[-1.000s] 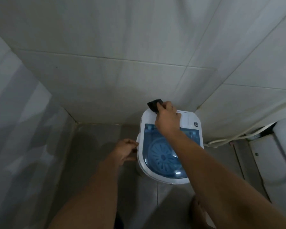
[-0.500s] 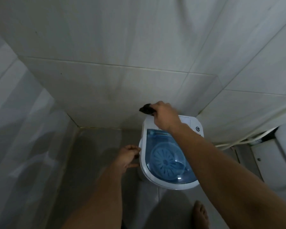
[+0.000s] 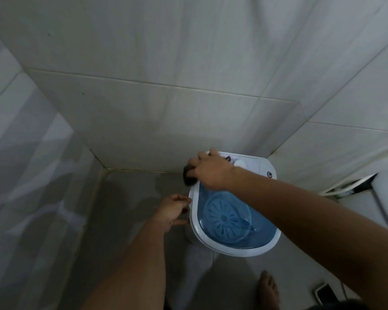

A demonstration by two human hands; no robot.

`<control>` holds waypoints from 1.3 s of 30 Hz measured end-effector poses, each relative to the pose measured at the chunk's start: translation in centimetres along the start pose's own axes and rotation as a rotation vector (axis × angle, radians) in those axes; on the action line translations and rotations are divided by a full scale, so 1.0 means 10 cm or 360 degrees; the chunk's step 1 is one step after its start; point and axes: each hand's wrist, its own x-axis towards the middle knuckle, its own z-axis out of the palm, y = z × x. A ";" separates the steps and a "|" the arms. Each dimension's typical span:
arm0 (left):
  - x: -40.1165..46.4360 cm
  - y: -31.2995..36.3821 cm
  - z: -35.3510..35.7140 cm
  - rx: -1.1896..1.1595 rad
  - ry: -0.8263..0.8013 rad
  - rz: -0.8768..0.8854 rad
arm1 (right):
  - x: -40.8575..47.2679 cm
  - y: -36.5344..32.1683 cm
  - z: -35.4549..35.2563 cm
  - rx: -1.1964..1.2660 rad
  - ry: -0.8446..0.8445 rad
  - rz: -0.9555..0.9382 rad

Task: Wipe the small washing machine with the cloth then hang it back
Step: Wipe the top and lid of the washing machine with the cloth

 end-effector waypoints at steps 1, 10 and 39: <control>-0.02 0.00 0.00 -0.0028 -0.0008 -0.0020 | 0.00 -0.10 -0.02 0.0030 -0.0089 -0.0077; -0.19 0.06 -0.05 -0.0278 -0.0136 -0.0165 | 0.02 0.56 -0.11 0.0454 -0.0012 0.0784; -0.25 0.15 -0.01 -0.0328 -0.0034 -0.0207 | -0.23 -0.06 0.15 0.0112 0.0061 0.0355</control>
